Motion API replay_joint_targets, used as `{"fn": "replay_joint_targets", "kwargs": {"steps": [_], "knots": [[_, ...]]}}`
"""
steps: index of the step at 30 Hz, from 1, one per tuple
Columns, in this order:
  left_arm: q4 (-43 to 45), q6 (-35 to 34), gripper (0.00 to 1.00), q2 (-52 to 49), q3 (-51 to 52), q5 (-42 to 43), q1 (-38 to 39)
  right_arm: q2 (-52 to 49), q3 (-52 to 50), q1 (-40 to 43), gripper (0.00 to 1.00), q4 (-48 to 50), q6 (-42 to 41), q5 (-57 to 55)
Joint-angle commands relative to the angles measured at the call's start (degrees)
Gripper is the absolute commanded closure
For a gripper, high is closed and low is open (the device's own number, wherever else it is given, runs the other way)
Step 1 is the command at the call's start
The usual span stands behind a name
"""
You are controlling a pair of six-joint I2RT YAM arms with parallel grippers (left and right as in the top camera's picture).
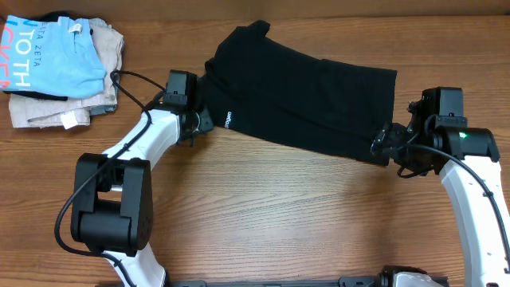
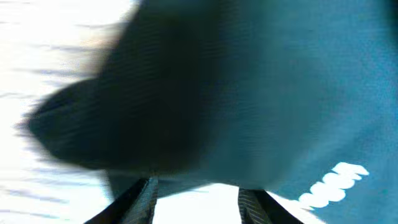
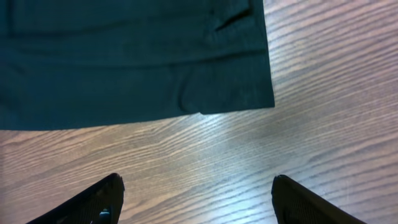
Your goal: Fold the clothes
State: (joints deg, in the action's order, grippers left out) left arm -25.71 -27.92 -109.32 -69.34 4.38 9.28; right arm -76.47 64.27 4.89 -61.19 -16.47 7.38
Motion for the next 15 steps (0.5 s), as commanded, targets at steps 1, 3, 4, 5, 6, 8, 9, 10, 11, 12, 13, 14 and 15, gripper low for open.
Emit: {"fn": "replay_joint_targets", "kwargs": {"steps": [1, 3, 4, 5, 6, 8, 9, 10, 11, 12, 13, 14, 15], "knots": [[-0.31, 1.16, 0.51, -0.17, -4.96, 7.74, -0.26, 0.15, -0.04, 0.33, 0.20, 0.87, 0.17, 0.48], [-0.63, 1.11, 0.50, -0.17, -6.05, 7.08, -0.26, 0.15, -0.04, 0.33, 0.20, 0.90, 0.17, 0.48], [-0.61, 1.11, 0.50, -0.17, -6.40, 7.04, -0.26, 0.15, -0.04, 0.33, 0.20, 0.79, 0.20, 0.48], [-0.59, 1.09, 0.50, -0.17, -6.60, 6.80, -0.28, 0.15, -0.04, 0.33, 0.20, 0.66, 0.20, 0.46], [-0.57, 0.70, 0.50, -0.17, -6.64, 5.77, -0.26, 0.15, -0.04, 0.33, 0.20, 0.50, 0.22, 0.46], [-0.63, 0.44, 0.49, -0.20, -6.62, 3.02, -0.26, 0.15, -0.04, 0.33, 0.20, 0.44, 0.22, 0.46], [-0.63, 0.42, 0.48, -0.20, -6.58, 1.66, -0.26, 0.15, -0.04, 0.33, 0.20, 0.48, 0.24, 0.46], [-0.63, 0.02, 0.47, -0.20, -6.58, 0.15, -0.26, 0.15, -0.04, 0.33, 0.20, 0.55, 0.24, 0.44], [-0.59, -0.85, 0.47, -0.20, -6.58, -1.40, -0.24, 0.15, -0.04, 0.33, 0.20, 0.76, 0.24, 0.44], [-0.59, -0.83, 0.47, -0.20, -6.58, -1.64, -0.26, 0.15, -0.04, 0.33, 0.20, 0.81, 0.24, 0.44], [-0.61, -0.81, 0.48, -0.20, -6.56, -1.99, -0.24, 0.15, -0.04, 0.33, 0.20, 0.85, 0.26, 0.42], [-0.61, -0.81, 0.49, -0.26, -6.56, -2.05, -0.24, 0.15, -0.04, 0.33, 0.20, 0.90, 0.28, 0.42], [-0.57, -0.81, 0.50, -0.50, -6.56, -2.08, -0.24, 0.15, -0.04, 0.33, 0.20, 0.94, 0.26, 0.44]]}}
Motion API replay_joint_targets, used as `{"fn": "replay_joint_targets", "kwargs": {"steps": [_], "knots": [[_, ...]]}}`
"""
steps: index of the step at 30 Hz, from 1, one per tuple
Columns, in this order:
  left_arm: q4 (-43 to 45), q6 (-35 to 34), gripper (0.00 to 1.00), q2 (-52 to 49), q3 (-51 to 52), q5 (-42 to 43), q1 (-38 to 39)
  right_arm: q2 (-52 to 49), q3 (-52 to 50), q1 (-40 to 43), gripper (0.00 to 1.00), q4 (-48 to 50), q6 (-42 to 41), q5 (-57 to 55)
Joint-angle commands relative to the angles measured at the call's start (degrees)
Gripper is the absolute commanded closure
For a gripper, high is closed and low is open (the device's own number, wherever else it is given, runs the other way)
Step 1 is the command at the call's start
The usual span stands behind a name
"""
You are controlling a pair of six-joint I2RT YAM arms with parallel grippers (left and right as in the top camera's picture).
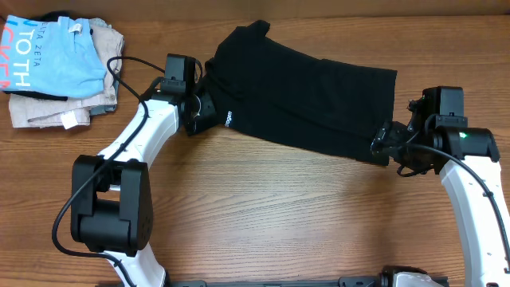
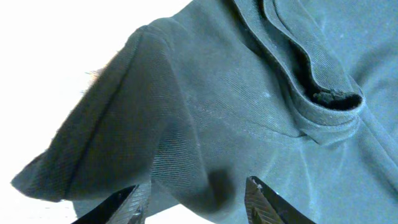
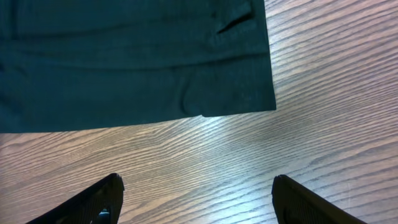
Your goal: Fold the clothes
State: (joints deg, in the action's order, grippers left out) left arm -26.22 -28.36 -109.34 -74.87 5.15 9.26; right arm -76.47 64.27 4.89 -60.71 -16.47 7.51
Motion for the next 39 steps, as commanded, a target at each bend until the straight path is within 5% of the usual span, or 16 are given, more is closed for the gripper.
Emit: {"fn": "replay_joint_targets", "kwargs": {"steps": [1, 4, 5, 7, 13, 20, 25, 39], "knots": [[0.00, -0.39, 0.51, -0.79, -1.03, -2.84, -0.24, 0.13, -0.04, 0.33, 0.20, 0.52, 0.26, 0.31], [0.00, -0.37, 0.56, -2.03, -1.03, -2.78, -0.24, 0.00, -0.07, 0.33, 0.20, 0.76, 0.26, 0.31], [-0.13, -0.28, 0.64, -2.69, -1.03, -2.82, -0.24, -0.17, -0.07, 0.33, 0.20, 0.83, 0.26, 0.31], [-0.98, 0.13, 0.96, -3.06, -1.03, -2.86, -0.24, -0.61, -0.07, 0.33, 0.20, 0.76, 0.24, 0.31], [-7.93, 2.29, 0.96, -0.50, -5.22, -2.80, -0.35, -3.19, -0.09, 0.33, 0.20, 0.24, 0.00, 1.51], [-30.88, 2.89, 0.96, 3.87, -19.50, -2.71, 0.20, -6.86, -0.22, 0.31, 0.21, -4.98, -1.57, 4.15], [-39.80, 2.86, 0.96, 3.85, -20.41, -2.62, 1.64, -9.53, -2.36, 0.31, 0.21, -5.14, -3.28, 4.17], [-43.91, 2.64, 0.96, 3.80, -20.41, -2.67, 6.14, -10.56, -15.61, 0.31, 0.33, 16.06, -9.22, 1.66]]}}
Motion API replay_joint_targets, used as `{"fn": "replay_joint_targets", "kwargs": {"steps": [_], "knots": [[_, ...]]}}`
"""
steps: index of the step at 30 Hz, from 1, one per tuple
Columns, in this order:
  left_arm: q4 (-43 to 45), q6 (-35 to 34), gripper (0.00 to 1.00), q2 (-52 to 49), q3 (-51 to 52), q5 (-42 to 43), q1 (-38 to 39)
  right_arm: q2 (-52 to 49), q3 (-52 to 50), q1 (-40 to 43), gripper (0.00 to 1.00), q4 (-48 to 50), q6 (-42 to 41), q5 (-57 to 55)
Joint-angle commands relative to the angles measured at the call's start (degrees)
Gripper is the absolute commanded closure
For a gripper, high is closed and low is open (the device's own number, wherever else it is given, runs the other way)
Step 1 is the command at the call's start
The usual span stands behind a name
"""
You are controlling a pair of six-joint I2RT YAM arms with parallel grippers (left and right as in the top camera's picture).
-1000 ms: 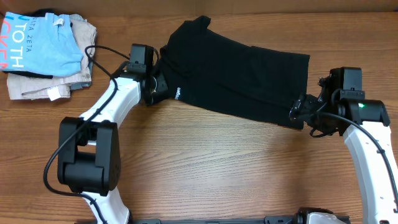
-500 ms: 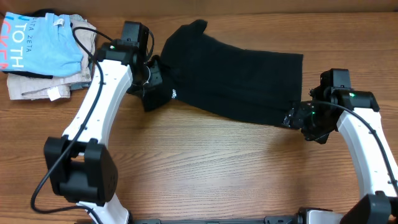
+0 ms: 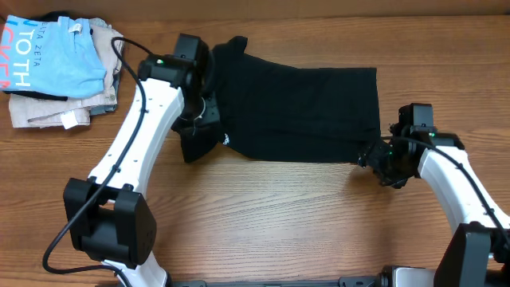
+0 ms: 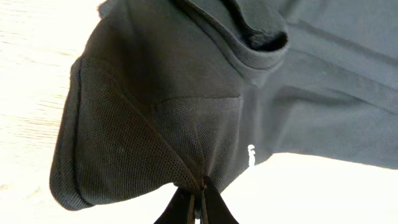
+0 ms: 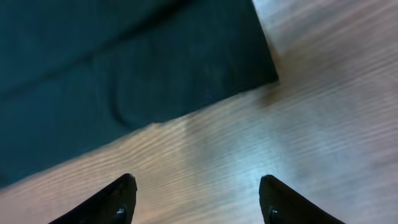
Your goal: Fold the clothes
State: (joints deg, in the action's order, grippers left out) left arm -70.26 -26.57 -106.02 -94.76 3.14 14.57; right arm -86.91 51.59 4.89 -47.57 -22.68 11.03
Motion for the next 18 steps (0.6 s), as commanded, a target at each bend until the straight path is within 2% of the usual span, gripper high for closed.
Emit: {"fn": "replay_joint_targets", "kwargs": {"steps": [1, 6, 13, 15, 18], "knots": [[0.20, 0.85, 0.96, 0.48, -0.52, -0.68, 0.85, -0.11, -3.89, 0.31, 0.33, 4.79, -3.41, -2.25], [0.24, 0.83, 0.96, 0.48, -0.52, -2.64, 0.83, -0.13, -7.74, 0.31, 0.33, 12.85, -8.00, -6.49], [0.85, 0.81, 0.96, 0.48, -0.52, -5.88, 0.79, -0.37, -8.81, 0.31, 0.34, 20.28, -9.60, -8.57], [0.87, 0.81, 0.96, 0.48, -0.52, -6.38, 0.79, -1.88, -8.81, 0.31, 0.39, 22.08, -10.05, -8.83], [0.98, 0.81, 0.96, 0.48, -0.52, -6.58, 0.79, -4.13, -8.79, 0.17, 0.40, 22.38, -10.40, -8.59]]}}
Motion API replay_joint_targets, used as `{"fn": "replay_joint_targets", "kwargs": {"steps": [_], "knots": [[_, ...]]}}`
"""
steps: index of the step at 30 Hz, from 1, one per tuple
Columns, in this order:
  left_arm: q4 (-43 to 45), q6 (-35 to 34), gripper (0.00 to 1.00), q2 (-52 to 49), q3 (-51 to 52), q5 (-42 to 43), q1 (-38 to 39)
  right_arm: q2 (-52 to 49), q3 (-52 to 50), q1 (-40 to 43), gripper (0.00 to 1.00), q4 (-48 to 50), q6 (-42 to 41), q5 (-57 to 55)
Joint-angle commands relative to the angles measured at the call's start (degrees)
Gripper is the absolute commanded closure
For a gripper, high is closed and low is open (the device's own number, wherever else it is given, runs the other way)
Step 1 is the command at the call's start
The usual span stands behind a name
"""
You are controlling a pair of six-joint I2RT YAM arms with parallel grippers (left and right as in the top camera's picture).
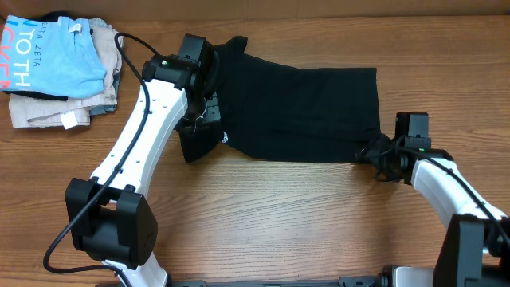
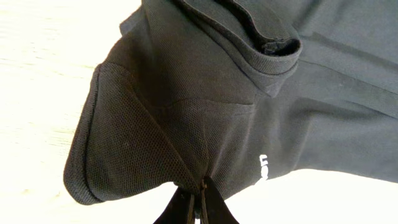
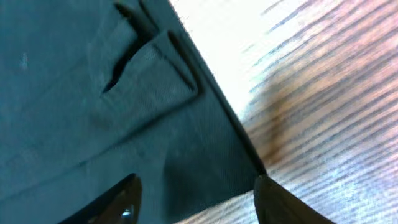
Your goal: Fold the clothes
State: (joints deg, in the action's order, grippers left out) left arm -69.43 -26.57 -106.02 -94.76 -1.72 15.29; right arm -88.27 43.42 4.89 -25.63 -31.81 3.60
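A black polo shirt (image 1: 303,112) lies spread across the middle of the table, collar (image 2: 261,31) to the left. My left gripper (image 1: 205,112) is shut on a pinch of the sleeve fabric (image 2: 200,185) near the small white logo (image 2: 262,168); the sleeve hangs bunched from it. My right gripper (image 1: 374,151) is open at the shirt's lower right hem corner (image 3: 230,168). That corner lies between its spread fingers (image 3: 127,194) in the right wrist view.
A stack of folded clothes sits at the far left corner: a light blue printed shirt (image 1: 56,52) on a beige garment (image 1: 68,112). The left arm's black cable (image 1: 131,48) loops beside it. Bare wood table (image 1: 279,215) lies in front of the shirt.
My right gripper has moved in onto the hem corner, which now lies between its open fingers instead of just ahead of them. The left gripper remains shut on the sleeve, hardly shifted.
At first the shirt lay slanted, with both grippers open, the left at the sleeve and the right off the lower right corner. Then the left gripper was shut on the sleeve and the shirt lay straighter and further left. Now the right gripper straddles the hem corner.
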Motion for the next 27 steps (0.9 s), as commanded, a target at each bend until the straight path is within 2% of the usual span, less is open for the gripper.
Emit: {"fn": "replay_joint_targets", "kwargs": {"steps": [1, 9, 12, 14, 16, 18, 24, 27], "knots": [[0.28, 0.81, 0.96, 0.48, -0.52, -1.73, 0.07, -3.34, -0.63, 0.07, 0.41, 0.52, -1.27, -1.18], [1.27, 0.81, 0.96, 0.48, -0.52, -1.77, 0.07, -8.92, -0.61, -0.13, 0.44, 3.96, -1.27, -0.96], [1.36, 0.81, 0.96, 0.48, -0.52, -1.90, 0.07, -8.92, -0.59, -0.11, 0.57, 3.32, -1.27, -0.92], [1.31, 0.83, 0.96, 0.48, -0.52, -1.90, 0.07, -8.85, -0.35, -0.11, 0.74, 2.21, -1.25, -0.94], [1.07, 0.83, 0.96, 0.48, -0.52, -1.88, 0.07, -8.55, 0.79, 0.09, 0.86, -0.83, -1.25, -0.92], [0.22, 0.57, 0.96, 0.50, -0.55, -1.86, 0.07, -7.61, 3.08, 0.46, 0.92, -5.55, -1.20, -1.03], [-11.17, -5.22, 0.96, 0.50, -0.48, -1.84, 0.07, -3.04, 12.11, 2.95, 0.94, -23.76, 0.28, -0.96], [-16.33, -5.68, 0.96, 0.50, -0.44, -0.98, 0.20, -1.11, 15.78, 4.24, 0.94, -31.71, 2.75, -0.98]]}}
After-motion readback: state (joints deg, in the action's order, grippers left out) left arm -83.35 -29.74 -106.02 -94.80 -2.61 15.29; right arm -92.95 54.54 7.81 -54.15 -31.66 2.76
